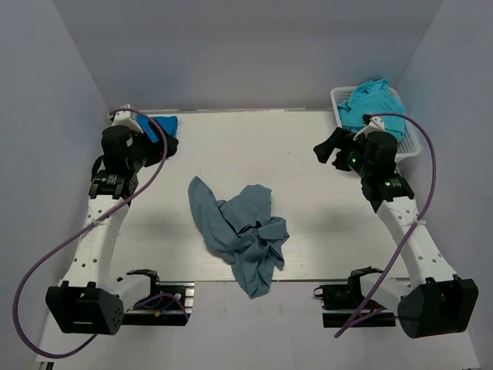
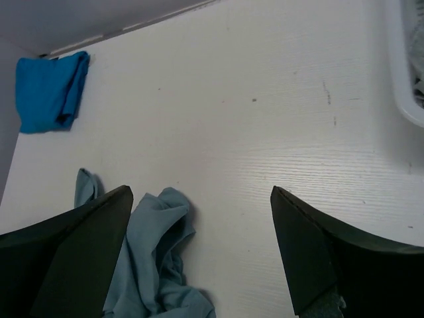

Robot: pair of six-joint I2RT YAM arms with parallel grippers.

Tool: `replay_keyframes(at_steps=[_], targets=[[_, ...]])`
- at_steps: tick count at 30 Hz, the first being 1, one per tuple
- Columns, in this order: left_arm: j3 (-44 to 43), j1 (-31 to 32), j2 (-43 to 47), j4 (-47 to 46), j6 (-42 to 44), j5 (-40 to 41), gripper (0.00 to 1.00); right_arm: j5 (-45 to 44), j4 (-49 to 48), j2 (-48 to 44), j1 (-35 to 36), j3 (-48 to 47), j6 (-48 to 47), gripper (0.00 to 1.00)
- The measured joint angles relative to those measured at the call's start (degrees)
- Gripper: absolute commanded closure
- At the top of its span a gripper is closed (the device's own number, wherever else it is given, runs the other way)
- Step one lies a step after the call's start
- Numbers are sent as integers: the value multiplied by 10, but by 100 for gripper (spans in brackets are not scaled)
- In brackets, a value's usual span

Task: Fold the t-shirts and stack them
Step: Flatten out the tshirt

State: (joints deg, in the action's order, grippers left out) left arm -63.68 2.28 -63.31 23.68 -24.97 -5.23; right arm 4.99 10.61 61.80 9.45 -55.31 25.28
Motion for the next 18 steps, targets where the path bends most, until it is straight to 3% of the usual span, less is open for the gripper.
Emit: replay_keyframes(at_steps=[6, 13, 18], targets=[[29, 5, -26, 9, -8, -78, 5, 74, 12, 10, 23, -8, -50, 10], [45, 27, -172, 38, -21, -103, 1, 35, 80, 110, 184, -61, -120, 10], [45, 57, -223, 50, -31, -74, 1, -24, 151, 110, 283, -38, -150, 10]])
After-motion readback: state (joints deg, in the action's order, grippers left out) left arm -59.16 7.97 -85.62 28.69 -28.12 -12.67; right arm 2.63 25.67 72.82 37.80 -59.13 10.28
